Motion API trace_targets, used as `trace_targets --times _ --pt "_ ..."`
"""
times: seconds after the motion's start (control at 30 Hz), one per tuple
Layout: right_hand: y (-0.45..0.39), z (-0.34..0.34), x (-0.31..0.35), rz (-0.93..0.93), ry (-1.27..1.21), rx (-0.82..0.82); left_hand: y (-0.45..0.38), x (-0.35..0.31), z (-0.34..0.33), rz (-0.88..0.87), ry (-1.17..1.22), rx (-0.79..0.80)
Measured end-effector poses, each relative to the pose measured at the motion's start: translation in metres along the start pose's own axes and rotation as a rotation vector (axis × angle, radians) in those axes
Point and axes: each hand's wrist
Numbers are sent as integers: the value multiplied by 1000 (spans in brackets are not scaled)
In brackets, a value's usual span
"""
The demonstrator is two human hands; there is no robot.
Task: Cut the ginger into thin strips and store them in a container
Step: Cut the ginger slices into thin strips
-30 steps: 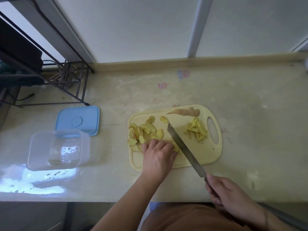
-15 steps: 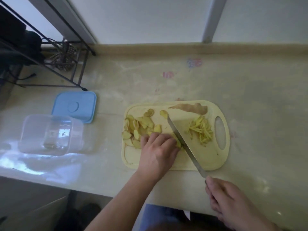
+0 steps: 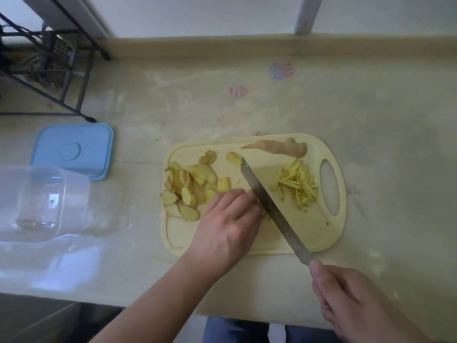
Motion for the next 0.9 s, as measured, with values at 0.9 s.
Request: trace_targets --times 0.9 --pt "3 -16 1 -56 -109 -151 8 6 -11 -8 108 11"
Point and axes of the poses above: each hand's wrist, its own y-axis away from the middle knuckle, its own z-axis out of the back of the hand, x = y × z, and after that the axes turned 2 degrees about z, right-handed
